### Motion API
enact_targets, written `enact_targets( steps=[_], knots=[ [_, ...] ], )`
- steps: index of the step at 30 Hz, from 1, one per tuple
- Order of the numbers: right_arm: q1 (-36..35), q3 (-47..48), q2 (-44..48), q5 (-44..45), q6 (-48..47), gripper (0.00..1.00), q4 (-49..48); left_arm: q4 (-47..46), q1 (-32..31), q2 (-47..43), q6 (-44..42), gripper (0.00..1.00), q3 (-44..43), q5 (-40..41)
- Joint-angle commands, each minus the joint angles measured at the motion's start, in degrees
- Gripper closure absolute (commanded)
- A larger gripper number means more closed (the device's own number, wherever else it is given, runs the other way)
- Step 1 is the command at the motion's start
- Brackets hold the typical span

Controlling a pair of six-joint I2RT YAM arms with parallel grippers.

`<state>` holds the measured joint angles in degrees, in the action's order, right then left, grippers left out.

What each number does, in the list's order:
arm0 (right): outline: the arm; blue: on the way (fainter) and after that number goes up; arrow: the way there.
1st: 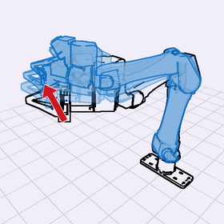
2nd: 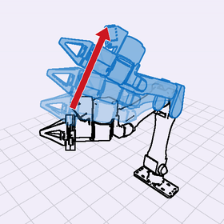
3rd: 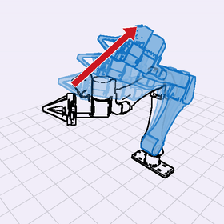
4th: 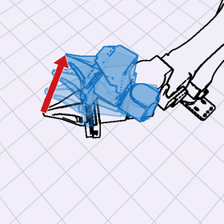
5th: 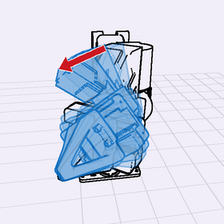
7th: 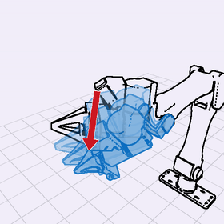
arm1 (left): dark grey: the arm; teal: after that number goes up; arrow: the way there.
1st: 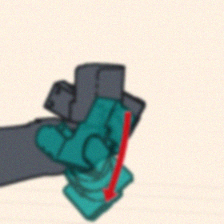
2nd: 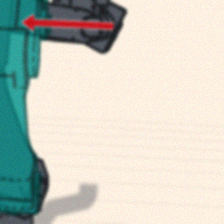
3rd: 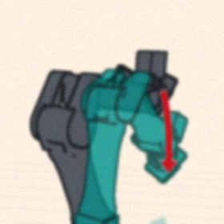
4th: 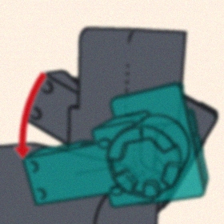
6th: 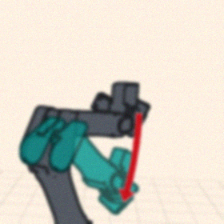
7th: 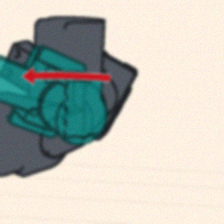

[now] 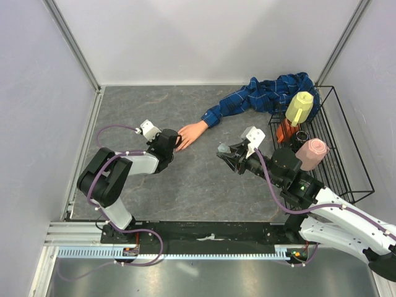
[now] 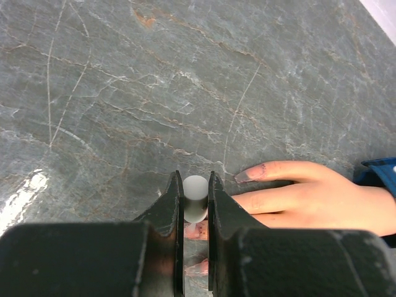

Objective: Paint the nails

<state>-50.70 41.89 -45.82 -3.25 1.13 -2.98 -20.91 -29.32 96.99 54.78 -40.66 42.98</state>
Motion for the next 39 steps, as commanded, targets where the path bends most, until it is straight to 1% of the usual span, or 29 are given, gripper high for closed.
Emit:
enact_targets(
  steps=[1,8,17,39],
  knots=[
    [0.3,0.0,0.1,-1.1,0.1,1.0,-3.1,-3.8,0.3,0.8,-0.6,0.98,-1.3,0.8],
    [0.4,0.1,0.0,-1.4,0.3,1.0,-3.2,-3.4,0.4,0.8,-0.3,0.98,-1.5,0.3],
    [0.4,0.0,0.0,-1.7,0.2,1.0,-3.3,0.4,0.5,0.0,1.8,0.98,-1.5,1.2],
    [0.6,-0.1,0.1,-2.0,0.5,1.0,-3.5,1.7,1.0,-0.5,2.1,0.98,-1.5,1.8]
  ],
)
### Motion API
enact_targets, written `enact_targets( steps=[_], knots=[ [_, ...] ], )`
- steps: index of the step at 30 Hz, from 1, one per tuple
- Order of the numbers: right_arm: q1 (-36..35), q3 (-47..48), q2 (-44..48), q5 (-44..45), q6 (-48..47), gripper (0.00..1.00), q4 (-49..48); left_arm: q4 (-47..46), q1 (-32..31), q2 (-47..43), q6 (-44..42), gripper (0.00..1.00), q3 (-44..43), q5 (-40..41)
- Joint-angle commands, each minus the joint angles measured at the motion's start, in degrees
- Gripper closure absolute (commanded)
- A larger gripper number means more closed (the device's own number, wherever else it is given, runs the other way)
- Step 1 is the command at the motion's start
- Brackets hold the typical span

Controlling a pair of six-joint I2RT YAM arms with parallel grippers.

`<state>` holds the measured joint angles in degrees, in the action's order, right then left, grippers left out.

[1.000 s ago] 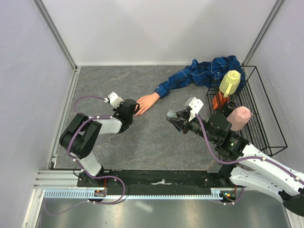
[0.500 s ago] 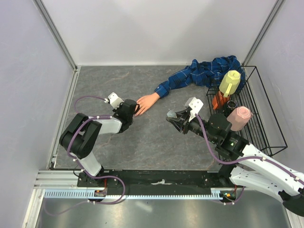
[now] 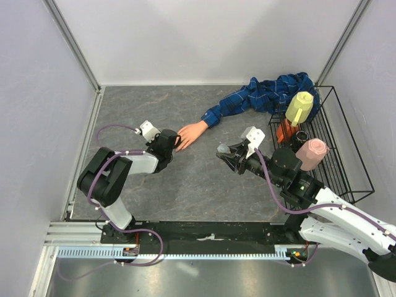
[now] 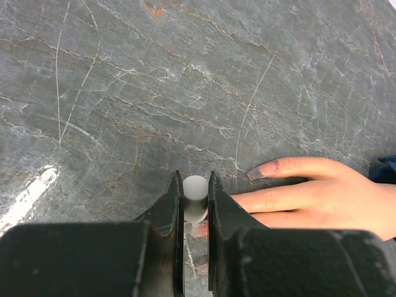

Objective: Paint the nails

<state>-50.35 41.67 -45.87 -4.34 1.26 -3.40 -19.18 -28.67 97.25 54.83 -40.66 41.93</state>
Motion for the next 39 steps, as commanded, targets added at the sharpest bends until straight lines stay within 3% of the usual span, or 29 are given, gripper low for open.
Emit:
enact_targets(
  steps=[1,39],
  knots=[
    [0.2,0.2,0.1,-1.0,0.3,1.0,-3.1,0.0,0.4,-0.7,2.2,0.98,-1.4,3.0],
    [0.4,0.0,0.0,-1.6,0.4,1.0,-3.3,-1.3,0.9,-0.3,1.0,0.98,-1.8,1.8]
  ],
)
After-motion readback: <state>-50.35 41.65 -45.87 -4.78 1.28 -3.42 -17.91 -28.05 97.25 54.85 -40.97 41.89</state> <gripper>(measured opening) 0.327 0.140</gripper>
